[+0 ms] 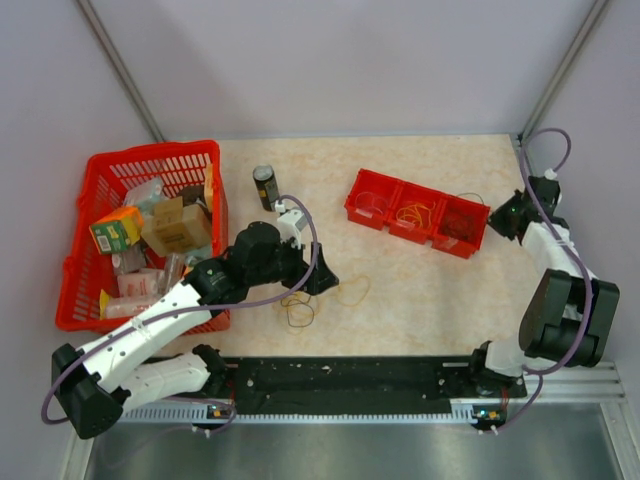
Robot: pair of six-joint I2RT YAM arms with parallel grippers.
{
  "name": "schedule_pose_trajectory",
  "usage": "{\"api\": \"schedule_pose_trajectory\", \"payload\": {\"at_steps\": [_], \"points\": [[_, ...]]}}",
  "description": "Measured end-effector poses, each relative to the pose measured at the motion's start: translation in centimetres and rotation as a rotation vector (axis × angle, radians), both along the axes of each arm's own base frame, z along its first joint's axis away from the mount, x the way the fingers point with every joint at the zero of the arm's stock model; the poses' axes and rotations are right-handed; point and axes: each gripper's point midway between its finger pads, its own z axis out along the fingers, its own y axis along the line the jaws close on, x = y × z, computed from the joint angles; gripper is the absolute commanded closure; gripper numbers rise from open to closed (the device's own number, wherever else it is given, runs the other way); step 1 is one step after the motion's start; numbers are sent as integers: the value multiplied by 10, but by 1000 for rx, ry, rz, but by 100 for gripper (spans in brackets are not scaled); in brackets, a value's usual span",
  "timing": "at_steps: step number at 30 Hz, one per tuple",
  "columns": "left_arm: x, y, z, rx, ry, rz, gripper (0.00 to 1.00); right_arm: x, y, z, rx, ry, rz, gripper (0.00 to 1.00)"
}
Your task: Untangle the cables
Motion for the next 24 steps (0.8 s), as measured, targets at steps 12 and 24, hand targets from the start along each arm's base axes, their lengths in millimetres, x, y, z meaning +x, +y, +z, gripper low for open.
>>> {"api": "schedule_pose_trajectory", "payload": {"at_steps": [12, 24], "points": [[0, -1, 1, -5, -1, -3, 19, 15, 38, 23, -83, -30, 149, 100], [0, -2, 0, -4, 1, -7, 18, 24, 72, -10, 59, 7, 239, 80]]}}
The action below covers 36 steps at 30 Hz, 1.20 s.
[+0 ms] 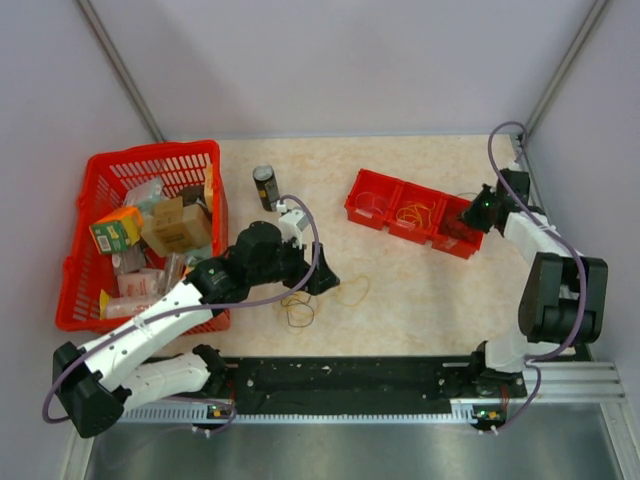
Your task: Untangle the cables
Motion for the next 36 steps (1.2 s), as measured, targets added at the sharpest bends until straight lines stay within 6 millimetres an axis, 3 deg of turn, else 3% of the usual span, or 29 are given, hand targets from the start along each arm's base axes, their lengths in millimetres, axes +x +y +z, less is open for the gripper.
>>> {"api": "schedule_pose_trajectory", "payload": {"at_steps": [2, 4, 9, 12, 15, 18, 22, 25, 30, 36], "points": [[1, -1, -3, 8, 7, -1, 16, -3, -3, -3, -18, 13, 3, 49], [2, -2, -8, 20, 18, -4, 15, -8, -6, -1, -84, 23, 16, 36], [6, -4, -25, 61, 54, 3, 21, -28, 23, 39, -261, -48, 145, 28], [11, 0, -31, 90, 59, 46, 27, -45, 76, 76, -311, -169, 284, 27], [21, 10, -33, 109, 40, 128, 29, -69, 136, 90, -257, -262, 433, 28], [23, 24, -32, 108, 11, 203, 25, -103, 207, 70, -70, -270, 591, 29], [22, 39, -31, 91, -21, 265, 19, -152, 264, 0, 120, -107, 691, 33], [23, 40, -31, 87, -18, 278, 21, -176, 287, -34, 187, 5, 714, 39], [21, 41, -42, 103, 12, 284, 23, -182, 315, -39, 279, 19, 716, 45], [21, 38, -60, 144, 62, 284, 30, -183, 328, -47, 327, 40, 702, 51]]}}
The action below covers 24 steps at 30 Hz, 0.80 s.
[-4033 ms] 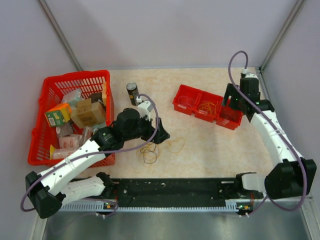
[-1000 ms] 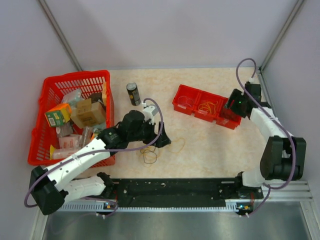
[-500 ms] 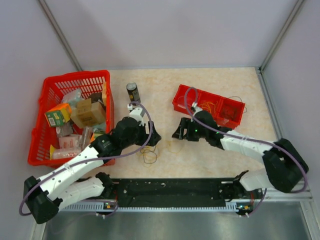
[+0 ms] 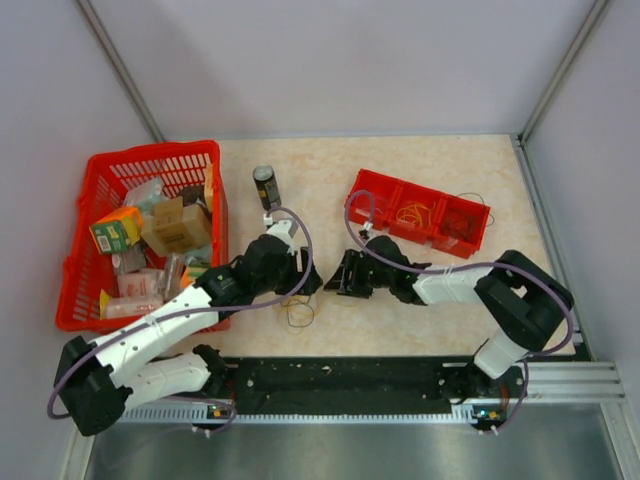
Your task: Untangle the cables
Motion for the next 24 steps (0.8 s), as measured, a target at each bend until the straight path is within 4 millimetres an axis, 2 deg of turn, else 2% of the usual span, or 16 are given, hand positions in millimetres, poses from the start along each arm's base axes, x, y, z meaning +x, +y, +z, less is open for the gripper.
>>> {"api": "schedule_pose_trajectory", "payload": {"at_steps": [2, 5, 12, 17, 18, 19, 21, 22, 24], "points": [[-1, 0, -7, 13, 26, 6, 34, -1, 2, -2, 4, 10, -1, 55], [-1, -1, -11, 17, 45, 12, 37, -3, 6, 2, 24, 12, 0, 56], [-1, -3, -6, -10, 41, 23, 38, -1, 12, 9, 63, 6, -9, 53], [0, -3, 0, -30, 27, 25, 39, -3, 11, 1, 54, 26, -13, 54], [0, -4, 1, -34, 27, 23, 39, -4, 11, -1, 51, 30, -13, 58], [-1, -5, 2, -38, 26, 21, 39, -4, 10, -4, 45, 35, -13, 67], [-1, -7, 3, -49, 27, 15, 40, -5, 10, -8, 35, 39, -10, 93], [-1, -8, 2, -54, 31, 11, 41, -6, 9, -10, 27, 40, -7, 100], [-1, -12, 0, -62, 47, 6, 55, -7, 7, -12, 7, 35, -1, 100]]}}
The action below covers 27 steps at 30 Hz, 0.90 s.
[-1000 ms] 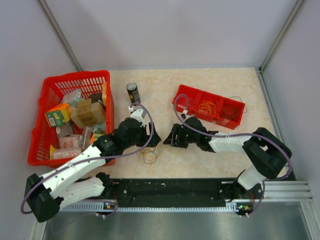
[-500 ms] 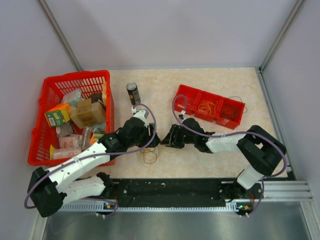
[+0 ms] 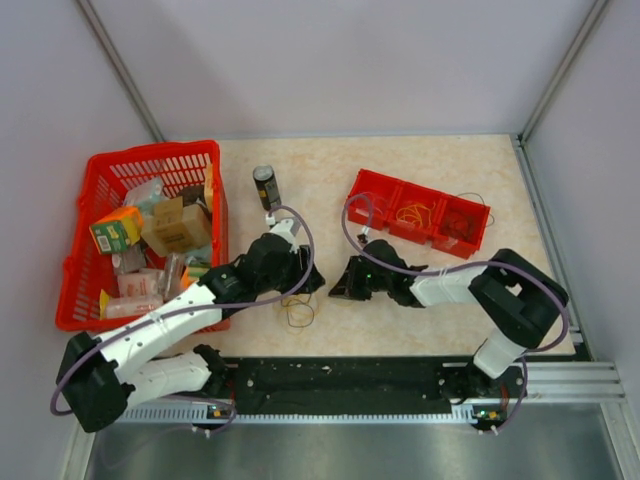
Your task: Untangle the cables
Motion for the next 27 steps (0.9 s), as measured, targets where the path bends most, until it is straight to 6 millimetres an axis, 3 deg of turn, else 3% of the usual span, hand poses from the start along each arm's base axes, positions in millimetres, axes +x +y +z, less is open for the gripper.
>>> {"api": "schedule_pose_trajectory", "payload": {"at_steps": [3, 5, 10, 16, 19, 21, 24, 27], "points": [[2, -4, -16, 20, 55, 15, 63, 1, -11, 7, -49, -28, -17, 100], [4, -4, -32, 57, 103, 42, 64, 2, -21, 27, -62, -81, -32, 100], [18, -7, -67, 162, 202, 108, 76, 5, -41, 136, 44, -330, -71, 100], [31, -2, -104, 236, 298, 151, 76, -5, -81, 274, 136, -633, -127, 100], [36, 6, -110, 237, 314, 173, 75, -15, -106, 334, 168, -770, -164, 100], [38, 9, -111, 233, 312, 176, 72, -20, -119, 366, 180, -846, -179, 100], [31, 9, -106, 198, 296, 139, 48, -23, -128, 403, 194, -934, -195, 100], [17, 9, -78, 96, 210, 78, 29, -18, -119, 409, 183, -947, -167, 100]]}}
